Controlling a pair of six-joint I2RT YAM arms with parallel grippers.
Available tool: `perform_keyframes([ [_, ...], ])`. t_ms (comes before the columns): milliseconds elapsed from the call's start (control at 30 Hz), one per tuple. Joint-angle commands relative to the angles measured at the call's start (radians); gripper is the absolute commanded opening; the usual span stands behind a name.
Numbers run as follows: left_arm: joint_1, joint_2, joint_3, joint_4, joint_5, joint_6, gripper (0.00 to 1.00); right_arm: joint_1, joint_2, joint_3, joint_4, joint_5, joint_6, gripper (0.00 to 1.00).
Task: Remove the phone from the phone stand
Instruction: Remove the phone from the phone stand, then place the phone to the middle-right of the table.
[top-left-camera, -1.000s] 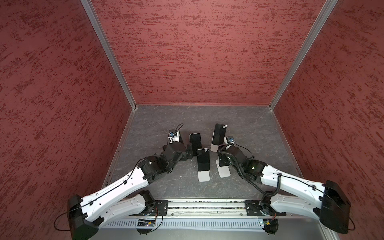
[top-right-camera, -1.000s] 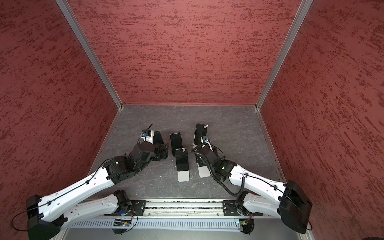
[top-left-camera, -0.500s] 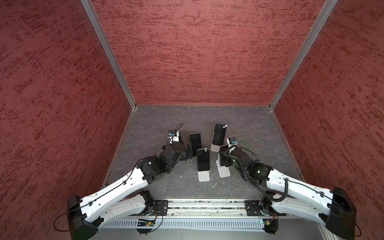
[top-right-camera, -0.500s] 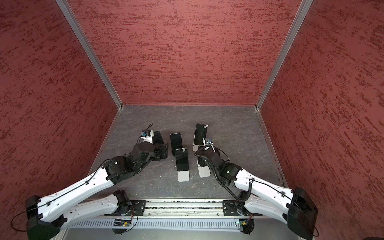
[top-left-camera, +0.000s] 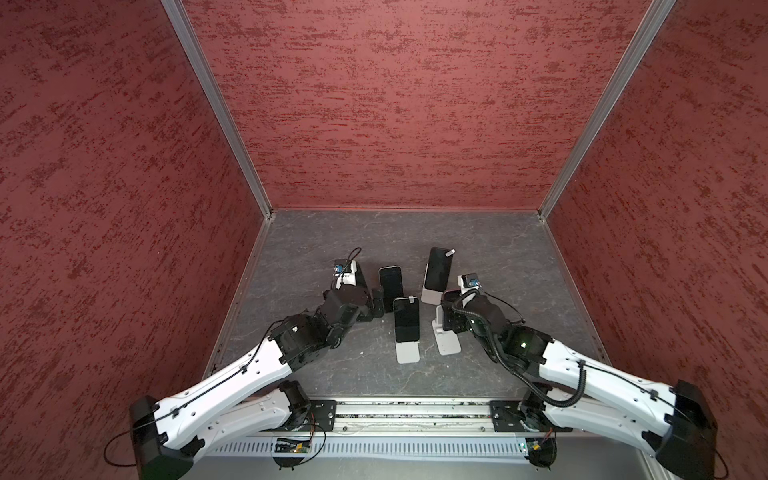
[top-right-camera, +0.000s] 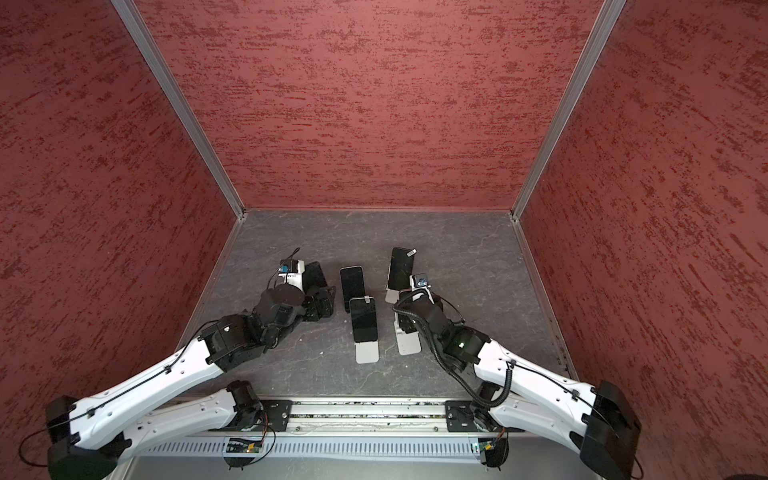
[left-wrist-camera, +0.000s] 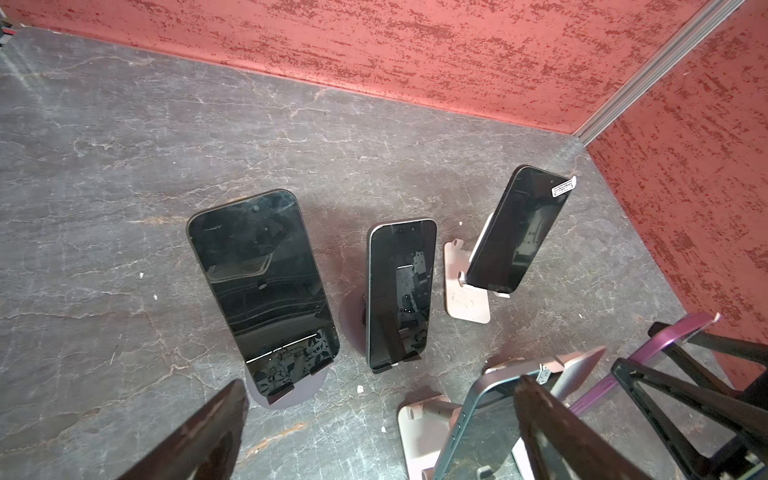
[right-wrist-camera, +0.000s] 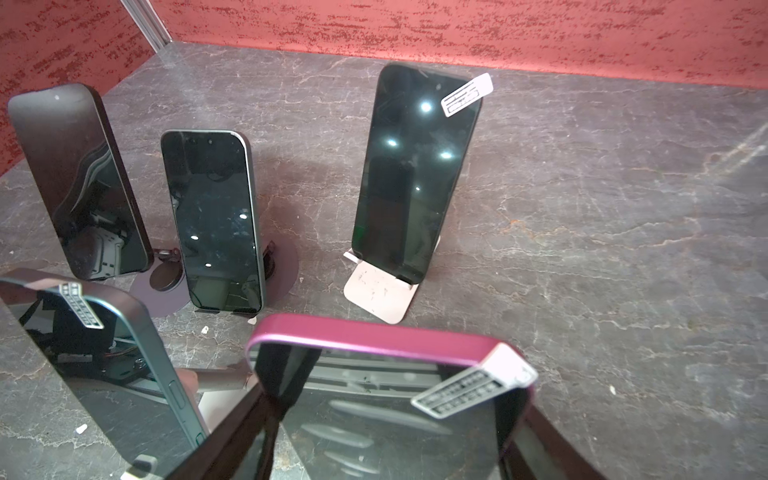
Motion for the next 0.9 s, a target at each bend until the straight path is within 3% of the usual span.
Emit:
perform_keyframes([
  [0,-0.006,-0.019,-0.023,0.050,0.028,0.018,1.00,0.007,-0.044,0.066,-0.026,0.061,0.027,0.65],
  [433,-0.008,-0.023,-0.027,0.068,0.044,0.018,1.00,-0.003,-0.146,0.058,-0.169,0.175,0.039,0.65],
  [867,-0.007,-0.013,-0.032,0.093,0.065,0.027,0.99,-0.135,-0.073,-0.013,-0.143,0.126,0.081,0.65],
])
